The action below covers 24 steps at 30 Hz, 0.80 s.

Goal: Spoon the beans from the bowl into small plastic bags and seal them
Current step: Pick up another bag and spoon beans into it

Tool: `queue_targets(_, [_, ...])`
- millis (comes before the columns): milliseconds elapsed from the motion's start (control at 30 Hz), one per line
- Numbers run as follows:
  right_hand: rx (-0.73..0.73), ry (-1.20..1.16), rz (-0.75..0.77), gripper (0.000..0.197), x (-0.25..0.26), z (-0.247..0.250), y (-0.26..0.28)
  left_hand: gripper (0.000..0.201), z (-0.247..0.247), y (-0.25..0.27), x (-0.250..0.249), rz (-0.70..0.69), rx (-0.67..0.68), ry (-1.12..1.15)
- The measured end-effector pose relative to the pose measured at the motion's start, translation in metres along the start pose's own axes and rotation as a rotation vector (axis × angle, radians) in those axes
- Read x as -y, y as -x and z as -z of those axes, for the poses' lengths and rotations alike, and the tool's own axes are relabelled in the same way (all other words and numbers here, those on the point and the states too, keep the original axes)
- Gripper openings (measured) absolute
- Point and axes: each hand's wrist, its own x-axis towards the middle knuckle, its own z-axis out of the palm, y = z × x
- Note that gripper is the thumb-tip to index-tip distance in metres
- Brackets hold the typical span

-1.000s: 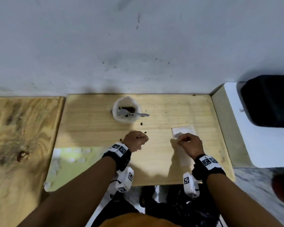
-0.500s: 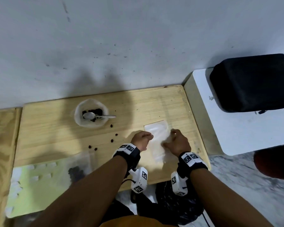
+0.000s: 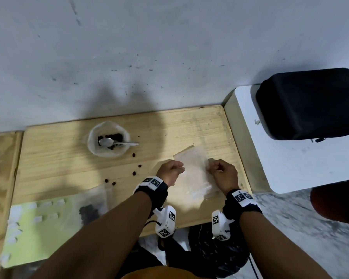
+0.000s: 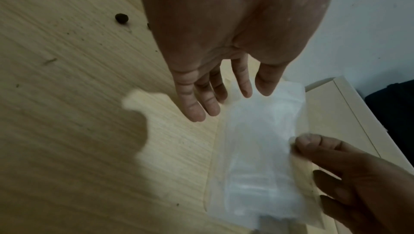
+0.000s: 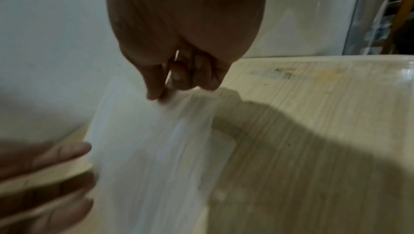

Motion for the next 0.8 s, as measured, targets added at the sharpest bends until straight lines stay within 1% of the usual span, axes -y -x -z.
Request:
queue_targets(100, [0.14, -0.253, -0.083, 0.022, 0.013, 0.01, 0.007, 0.02, 0.004, 0.007, -0.002, -0.087, -0.029, -0.014])
queue_targets(167, [0.218, -0.27, -0.105, 0.023, 0.019, 0.014, 0.014, 0.018, 0.008, 0.013, -0.005, -0.153, -0.038, 0.018])
queue_targets(233, [0.314, -0.207, -0.123, 0.026, 0.024, 0.015, 0.019, 0.017, 0.015, 0.018, -0.01, -0.243, -0.069, -0.014])
queue_targets(300, [0.42, -0.095, -0.095, 0.032, 0.033, 0.01, 0.023, 0.02, 0.025, 0.02, -0.012, -0.344, -0.106, -0.12])
queue_targets(333, [0.442, -0.049, -0.065, 0.032, 0.04, 0.006, 0.025, 0.022, 0.031, 0.021, -0.012, -0.377, -0.116, -0.182])
queue_targets(367, [0.435, -0.018, -0.015, 0.029, 0.049, 0.0, 0.028, 0.023, 0.039, 0.024, -0.013, -0.403, -0.125, -0.239])
queue_targets(433, [0.348, -0.001, 0.087, 0.03, 0.063, -0.011, 0.028, 0.025, 0.054, 0.03, -0.014, -0.448, -0.112, -0.35])
queue_targets(467, [0.33, 0.023, 0.12, 0.028, 0.074, -0.017, 0.029, 0.026, 0.064, 0.034, -0.015, -0.469, -0.094, -0.395])
queue_targets(500, [0.342, 0.076, 0.14, 0.02, 0.083, -0.024, 0.028, 0.025, 0.073, 0.038, -0.016, -0.484, -0.069, -0.424])
queue_targets(533, [0.393, 0.137, 0.146, 0.014, 0.093, -0.032, 0.028, 0.024, 0.085, 0.044, -0.017, -0.484, -0.057, -0.434])
queue_targets(600, [0.518, 0.223, 0.121, 0.012, 0.114, -0.044, 0.032, 0.024, 0.105, 0.052, -0.021, -0.479, -0.058, -0.4])
queue_targets(667, [0.612, 0.246, 0.103, 0.005, 0.139, -0.056, 0.045, 0.022, 0.126, 0.063, -0.023, -0.48, -0.118, -0.378])
queue_targets(700, [0.628, 0.235, 0.096, 0.005, 0.149, -0.064, 0.051, 0.019, 0.138, 0.07, -0.023, -0.503, -0.177, -0.38])
queue_targets(733, [0.609, 0.21, 0.091, 0.006, 0.157, -0.07, 0.055, 0.017, 0.148, 0.076, -0.023, -0.541, -0.256, -0.397])
queue_targets(800, [0.553, 0.136, 0.121, 0.013, 0.176, -0.084, 0.067, 0.015, 0.166, 0.09, -0.023, -0.631, -0.471, -0.415])
